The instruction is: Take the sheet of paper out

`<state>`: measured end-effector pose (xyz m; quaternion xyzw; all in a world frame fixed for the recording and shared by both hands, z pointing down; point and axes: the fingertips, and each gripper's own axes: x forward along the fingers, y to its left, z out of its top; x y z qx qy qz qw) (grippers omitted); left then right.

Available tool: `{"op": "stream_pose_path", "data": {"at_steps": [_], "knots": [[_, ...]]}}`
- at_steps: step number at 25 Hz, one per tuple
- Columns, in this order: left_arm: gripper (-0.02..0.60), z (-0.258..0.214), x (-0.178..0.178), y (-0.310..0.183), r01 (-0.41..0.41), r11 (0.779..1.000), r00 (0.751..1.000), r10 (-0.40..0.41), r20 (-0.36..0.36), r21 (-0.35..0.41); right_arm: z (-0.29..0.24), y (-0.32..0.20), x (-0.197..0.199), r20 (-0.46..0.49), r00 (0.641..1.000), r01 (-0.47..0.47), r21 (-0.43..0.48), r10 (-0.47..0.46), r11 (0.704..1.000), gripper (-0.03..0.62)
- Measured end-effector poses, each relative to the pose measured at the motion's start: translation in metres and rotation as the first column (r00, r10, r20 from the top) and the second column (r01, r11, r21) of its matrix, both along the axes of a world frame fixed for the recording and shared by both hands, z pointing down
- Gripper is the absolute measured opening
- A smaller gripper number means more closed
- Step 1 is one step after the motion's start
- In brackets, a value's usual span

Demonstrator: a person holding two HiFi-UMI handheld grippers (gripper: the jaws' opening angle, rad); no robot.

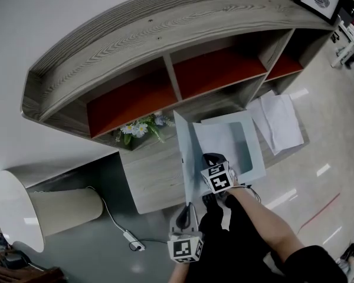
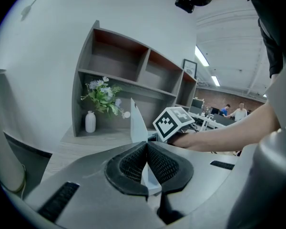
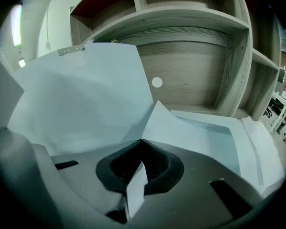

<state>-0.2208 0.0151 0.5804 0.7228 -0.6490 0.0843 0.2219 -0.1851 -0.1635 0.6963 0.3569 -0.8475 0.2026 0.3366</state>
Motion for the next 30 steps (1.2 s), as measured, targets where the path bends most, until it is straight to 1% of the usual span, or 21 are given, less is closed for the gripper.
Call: {"op": "stream_pose_path", "data": {"at_steps": [8, 15, 23, 30], "knots": [[0.014, 0.002, -0.004, 0.0, 0.016, 1.0, 1.0, -0.016, 0.007, 0.007, -0.042, 0.003, -0.003, 0.107, 0.994, -0.008, 0.033, 0.004, 0.999, 0.014], [0.014, 0.002, 0.003, -0.001, 0.01, 1.0, 1.0, -0.01, 0.011, 0.016, -0.074, 0.008, 0.002, 0.188, 0.982, -0.017, 0.042, 0.009, 0.999, 0.014], [0.014, -0.001, 0.007, -0.004, 0.003, 1.0, 1.0, -0.003, 0.021, 0.023, -0.111, 0.011, 0.008, 0.273, 0.962, -0.019, 0.067, 0.0, 0.998, 0.014], [0.014, 0.0, 0.007, -0.005, 0.004, 1.0, 1.0, -0.004, 0.023, 0.025, -0.149, 0.016, 0.012, 0.358, 0.934, -0.026, 0.085, -0.006, 0.996, 0.014]]}}
